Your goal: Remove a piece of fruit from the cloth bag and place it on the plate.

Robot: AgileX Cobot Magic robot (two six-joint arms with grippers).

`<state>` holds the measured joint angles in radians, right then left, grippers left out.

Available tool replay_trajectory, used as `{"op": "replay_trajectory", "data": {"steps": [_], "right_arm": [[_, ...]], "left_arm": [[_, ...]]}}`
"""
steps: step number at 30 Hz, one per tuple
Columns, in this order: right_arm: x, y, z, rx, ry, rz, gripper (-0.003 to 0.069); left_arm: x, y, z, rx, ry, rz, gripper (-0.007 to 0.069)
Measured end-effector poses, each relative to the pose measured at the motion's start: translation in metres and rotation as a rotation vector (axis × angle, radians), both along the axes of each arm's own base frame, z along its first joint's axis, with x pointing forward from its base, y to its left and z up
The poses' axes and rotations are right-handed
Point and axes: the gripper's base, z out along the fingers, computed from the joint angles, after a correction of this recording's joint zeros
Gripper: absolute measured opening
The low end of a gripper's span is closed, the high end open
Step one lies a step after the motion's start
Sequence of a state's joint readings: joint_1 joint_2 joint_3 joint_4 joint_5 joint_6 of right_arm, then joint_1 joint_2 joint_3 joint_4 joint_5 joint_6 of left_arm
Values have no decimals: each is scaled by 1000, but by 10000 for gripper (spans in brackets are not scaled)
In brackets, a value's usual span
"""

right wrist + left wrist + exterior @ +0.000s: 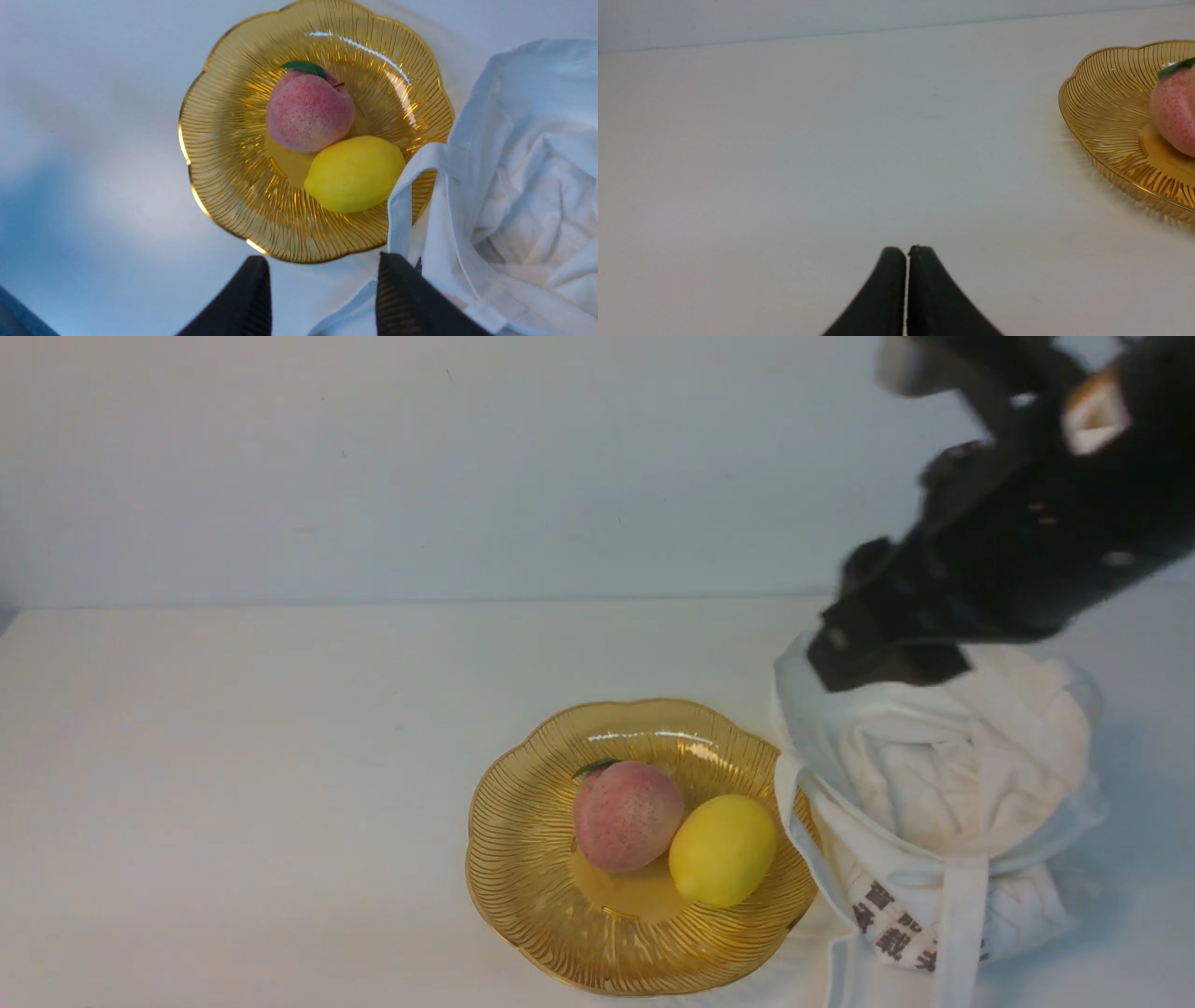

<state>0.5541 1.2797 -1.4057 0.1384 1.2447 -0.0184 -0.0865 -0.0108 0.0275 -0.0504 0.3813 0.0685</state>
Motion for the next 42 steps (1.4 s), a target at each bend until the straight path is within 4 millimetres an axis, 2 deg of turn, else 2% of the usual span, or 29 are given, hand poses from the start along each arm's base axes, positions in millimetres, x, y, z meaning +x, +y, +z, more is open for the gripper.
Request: {"op": "replay_trajectory", "data": {"steps": [1,4,6,9,10,11,12,13,14,16,20,42], "right_arm": [[-3,-2,3,6,-11,0,263],[-52,-33,12,45,-77,-10,169],[-87,-56,11,86,-153,-22,115],[-126,-83,-3,248,-404,-54,50],[-143,-94,-13,356,-569,-70,23],[-150,-100,-20,415,-669,-77,8],[-152,-101,-22,431,-692,-80,8],[-164,-110,-38,533,-867,-93,-6],[-169,-114,-50,570,-932,-99,-10],[-176,-120,-61,630,-1026,-109,-13],[-177,-120,-74,632,-1042,-109,-13],[-174,-118,-76,615,-1018,-108,-14]], "left_arm": [[0,0,0,0,0,0,-8],[0,0,0,0,0,0,-8],[0,0,0,0,0,0,-8],[0,0,0,0,0,0,-8],[0,0,0,0,0,0,-8],[0,0,0,0,0,0,-8],[0,0,0,0,0,0,-8],[0,0,0,0,0,0,-8],[0,0,0,0,0,0,-8],[0,0,0,0,0,0,-8],[0,0,0,0,0,0,-8],[0,0,0,0,0,0,-8]]}}
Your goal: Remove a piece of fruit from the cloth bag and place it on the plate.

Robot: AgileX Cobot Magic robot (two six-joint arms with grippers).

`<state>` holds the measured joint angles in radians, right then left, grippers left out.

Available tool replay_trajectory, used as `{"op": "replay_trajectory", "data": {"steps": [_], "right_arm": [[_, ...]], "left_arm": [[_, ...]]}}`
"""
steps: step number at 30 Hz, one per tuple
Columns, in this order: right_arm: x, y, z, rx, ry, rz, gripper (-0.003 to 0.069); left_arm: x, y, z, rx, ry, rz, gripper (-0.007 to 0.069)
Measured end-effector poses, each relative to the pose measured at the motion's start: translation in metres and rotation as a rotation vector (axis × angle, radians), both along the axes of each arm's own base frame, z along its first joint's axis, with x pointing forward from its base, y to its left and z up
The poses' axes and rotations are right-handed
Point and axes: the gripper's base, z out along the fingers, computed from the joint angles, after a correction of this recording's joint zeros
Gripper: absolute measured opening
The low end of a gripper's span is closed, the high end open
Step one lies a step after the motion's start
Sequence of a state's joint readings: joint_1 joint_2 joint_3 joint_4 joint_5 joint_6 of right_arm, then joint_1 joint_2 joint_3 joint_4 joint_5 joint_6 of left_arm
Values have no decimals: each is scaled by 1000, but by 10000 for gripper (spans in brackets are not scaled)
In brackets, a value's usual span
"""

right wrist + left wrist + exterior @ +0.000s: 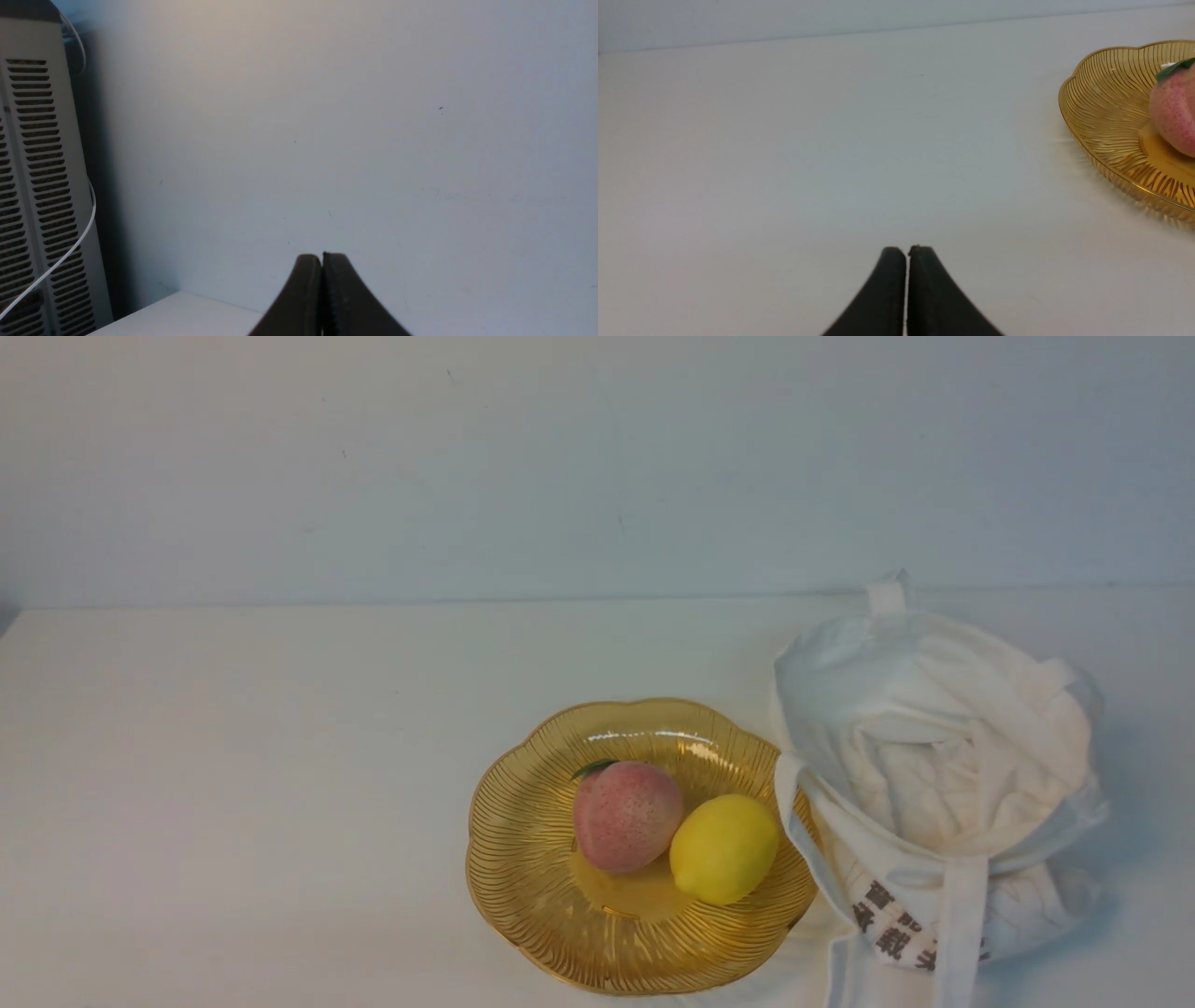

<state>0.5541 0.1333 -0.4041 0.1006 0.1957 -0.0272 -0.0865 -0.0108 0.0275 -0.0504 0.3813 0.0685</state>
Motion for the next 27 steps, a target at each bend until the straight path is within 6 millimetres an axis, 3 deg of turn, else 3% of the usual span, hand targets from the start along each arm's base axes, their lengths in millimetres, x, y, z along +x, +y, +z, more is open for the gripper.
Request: {"op": "replay_trajectory", "data": {"steps": [12,27], "right_arm": [[1,1,-7,-22,4,-6,-14],[21,-10,-134,-194,274,-347,-14]], "left_arm": [[0,0,0,0,0,0,-8],[0,0,0,0,0,0,-8]]}}
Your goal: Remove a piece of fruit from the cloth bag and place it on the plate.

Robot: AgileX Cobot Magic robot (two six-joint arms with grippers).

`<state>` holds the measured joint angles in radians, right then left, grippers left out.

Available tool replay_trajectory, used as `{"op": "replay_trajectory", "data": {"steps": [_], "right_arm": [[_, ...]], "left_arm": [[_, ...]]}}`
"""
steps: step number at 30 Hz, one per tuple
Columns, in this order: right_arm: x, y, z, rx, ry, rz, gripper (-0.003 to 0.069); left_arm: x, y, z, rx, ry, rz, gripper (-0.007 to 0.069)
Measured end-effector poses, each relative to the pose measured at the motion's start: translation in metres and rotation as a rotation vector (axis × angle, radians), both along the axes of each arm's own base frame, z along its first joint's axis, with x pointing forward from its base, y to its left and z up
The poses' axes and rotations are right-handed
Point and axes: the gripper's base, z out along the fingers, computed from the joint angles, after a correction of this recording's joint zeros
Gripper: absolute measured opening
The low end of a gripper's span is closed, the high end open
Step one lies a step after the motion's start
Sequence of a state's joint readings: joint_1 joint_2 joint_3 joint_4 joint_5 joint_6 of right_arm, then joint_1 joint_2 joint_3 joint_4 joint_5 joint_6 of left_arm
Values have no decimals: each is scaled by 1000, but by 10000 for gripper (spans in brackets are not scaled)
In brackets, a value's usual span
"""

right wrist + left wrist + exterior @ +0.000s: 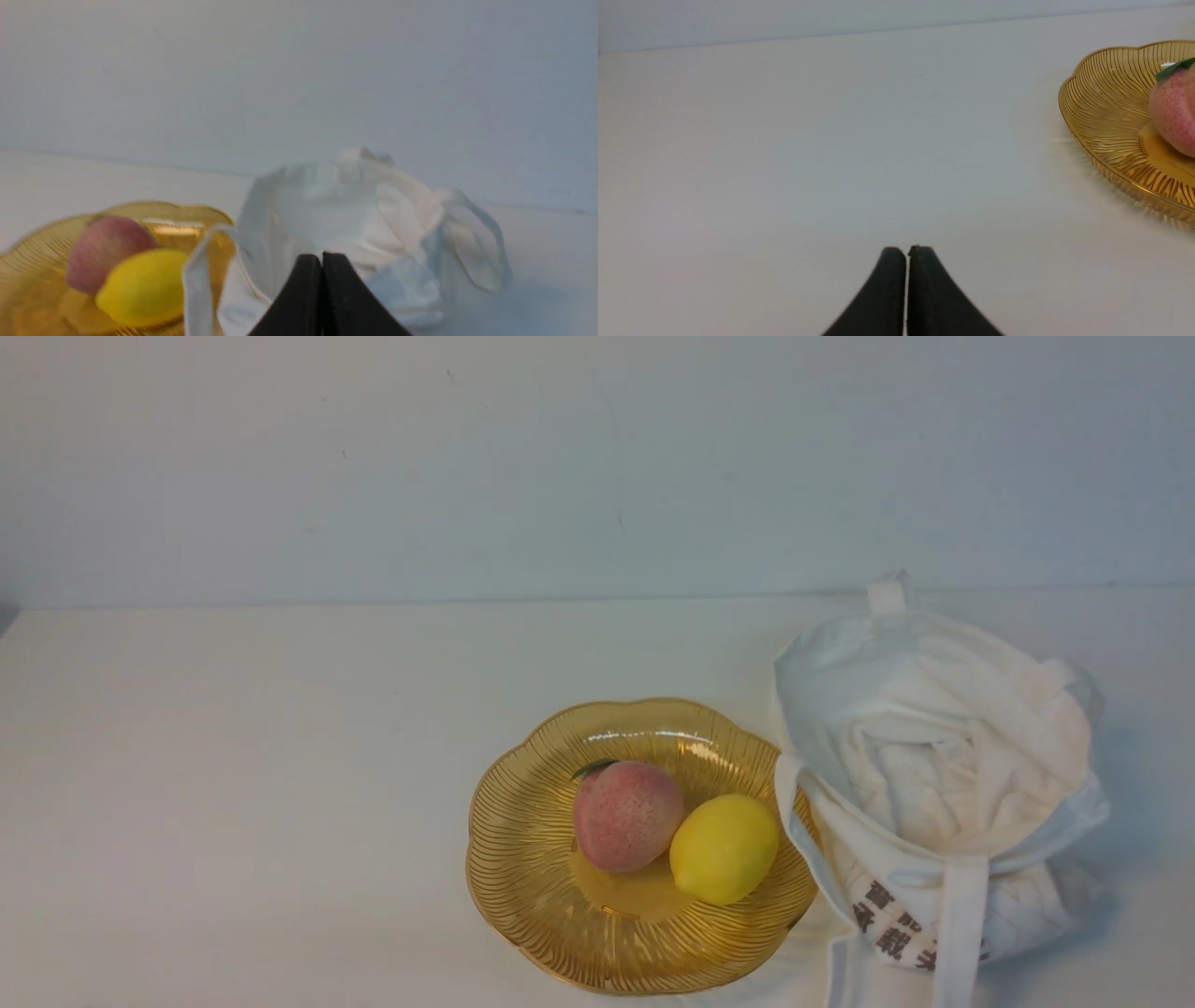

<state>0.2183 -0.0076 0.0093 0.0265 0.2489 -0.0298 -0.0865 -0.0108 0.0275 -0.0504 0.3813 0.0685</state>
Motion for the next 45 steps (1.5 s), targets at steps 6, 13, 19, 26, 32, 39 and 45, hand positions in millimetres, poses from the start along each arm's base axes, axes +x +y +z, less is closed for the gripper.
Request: {"op": "replay_trajectory", "data": {"steps": [6,13,19,26,32,39,45], "right_arm": [[1,-7,-15,-19,112,-117,-14],[0,-10,-16,-20,129,-180,-14],[0,-10,-16,-20,130,-180,-14],[0,-10,-16,-21,130,-180,-14],[0,-10,-16,-21,130,-180,-14],[0,-10,-16,-21,130,-180,-14],[0,-10,-16,-21,130,-180,-14]], "left_arm": [[0,0,0,0,0,0,-8],[0,0,0,0,0,0,-8],[0,0,0,0,0,0,-8],[0,0,0,0,0,0,-8],[0,0,0,0,0,0,-8],[0,0,0,0,0,0,-8],[0,0,0,0,0,0,-8]]}}
